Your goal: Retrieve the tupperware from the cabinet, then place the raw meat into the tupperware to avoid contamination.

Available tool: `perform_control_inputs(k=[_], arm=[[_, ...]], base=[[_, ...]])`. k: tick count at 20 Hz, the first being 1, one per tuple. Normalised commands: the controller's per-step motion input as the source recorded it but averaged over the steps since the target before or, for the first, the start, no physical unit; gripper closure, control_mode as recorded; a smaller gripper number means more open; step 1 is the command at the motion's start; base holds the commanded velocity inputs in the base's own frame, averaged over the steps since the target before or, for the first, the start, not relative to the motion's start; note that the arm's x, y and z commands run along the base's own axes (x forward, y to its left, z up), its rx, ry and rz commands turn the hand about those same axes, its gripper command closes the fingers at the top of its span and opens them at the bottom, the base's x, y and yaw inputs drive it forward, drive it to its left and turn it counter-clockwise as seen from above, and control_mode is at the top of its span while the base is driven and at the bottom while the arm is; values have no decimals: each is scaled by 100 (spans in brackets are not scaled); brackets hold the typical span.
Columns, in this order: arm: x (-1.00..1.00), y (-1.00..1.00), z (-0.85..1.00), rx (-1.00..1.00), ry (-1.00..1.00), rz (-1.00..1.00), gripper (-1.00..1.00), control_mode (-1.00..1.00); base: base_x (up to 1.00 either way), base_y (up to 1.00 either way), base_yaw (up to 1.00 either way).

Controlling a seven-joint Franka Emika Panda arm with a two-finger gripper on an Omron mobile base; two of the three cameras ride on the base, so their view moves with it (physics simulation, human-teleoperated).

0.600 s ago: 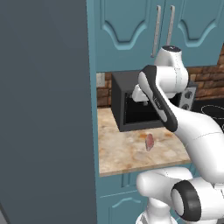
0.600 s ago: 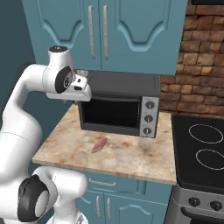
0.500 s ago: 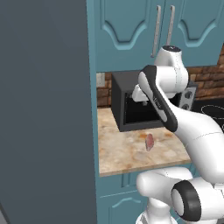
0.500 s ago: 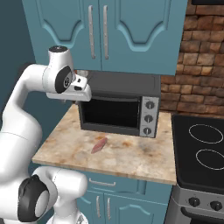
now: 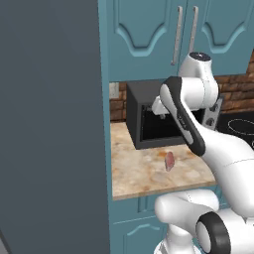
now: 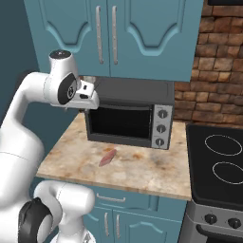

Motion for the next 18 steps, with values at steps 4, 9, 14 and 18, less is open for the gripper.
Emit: perform_control_inputs(k=[4, 9, 14, 18], arm=[[-21, -15, 21, 0, -22, 0, -100, -100], [-23, -16, 32, 0, -23, 0, -100, -100], [-22, -21, 34, 0, -24, 0, -100, -100], [-19, -22, 34, 0, -23, 0, -100, -100]], base=[[0, 0, 0], [0, 0, 0], [0, 0, 0], [0, 0, 0]])
